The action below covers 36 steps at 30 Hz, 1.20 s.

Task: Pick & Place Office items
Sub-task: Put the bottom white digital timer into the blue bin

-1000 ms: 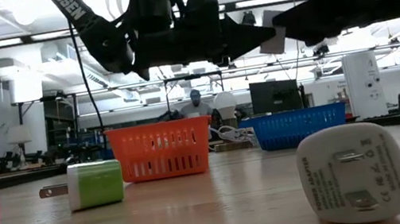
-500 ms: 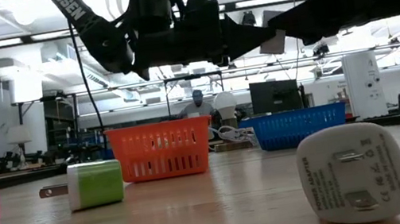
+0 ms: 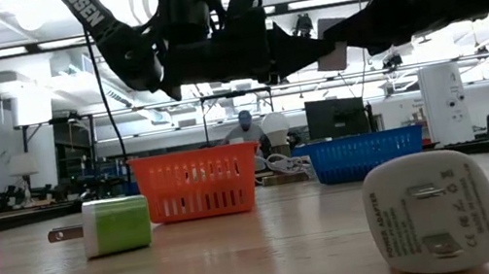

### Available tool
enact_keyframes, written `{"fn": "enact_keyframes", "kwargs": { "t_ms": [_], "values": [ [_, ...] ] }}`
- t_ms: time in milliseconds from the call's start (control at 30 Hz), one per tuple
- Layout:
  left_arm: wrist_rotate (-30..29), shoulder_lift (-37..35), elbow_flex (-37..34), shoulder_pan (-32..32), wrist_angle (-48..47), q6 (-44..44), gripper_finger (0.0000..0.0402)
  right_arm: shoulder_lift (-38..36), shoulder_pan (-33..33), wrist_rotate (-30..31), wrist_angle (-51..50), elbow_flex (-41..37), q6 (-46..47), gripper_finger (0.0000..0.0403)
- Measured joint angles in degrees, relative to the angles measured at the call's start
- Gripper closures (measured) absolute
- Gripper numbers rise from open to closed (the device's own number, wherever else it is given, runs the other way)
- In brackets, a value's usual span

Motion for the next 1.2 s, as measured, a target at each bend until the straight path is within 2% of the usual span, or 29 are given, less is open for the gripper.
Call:
{"fn": "enact_keyframes", "kwargs": {
  "t_ms": [400, 467, 633, 733, 900, 1200],
  "values": [
    [-0.2, 0.0, -0.7, 0.4, 0.5, 0.2, 0.0357, 0.0, 0.0, 1.3, 0.2, -0.1, -0.3, 0.0357],
    [-0.4, -0.2, -0.8, 0.4, 0.3, 0.4, 0.0334, 0.0, 0.0, 1.5, 0.3, -0.1, -0.4, 0.0357],
    [-1.1, -1.6, -2.3, 1.0, -1.0, 0.6, 0.0243, 0.0, -0.1, 4.8, 0.2, 0.0, -1.0, 0.0358],
    [-1.1, -3.2, -3.4, 1.6, -3.1, 0.5, 0.0209, 0.0, -0.1, 5.4, -0.1, -0.1, -1.4, 0.0358],
    [-1.0, -7.4, -7.8, 2.6, -5.5, 0.1, 0.0192, 0.0, -0.1, 8.7, -2.5, -0.1, -1.3, 0.0358],
    [-8.6, -18.0, -18.8, 1.9, -9.7, -1.2, 0.0189, 0.0, -1.5, 13.1, -17.9, 1.3, 4.4, 0.0358]
  ]
}}
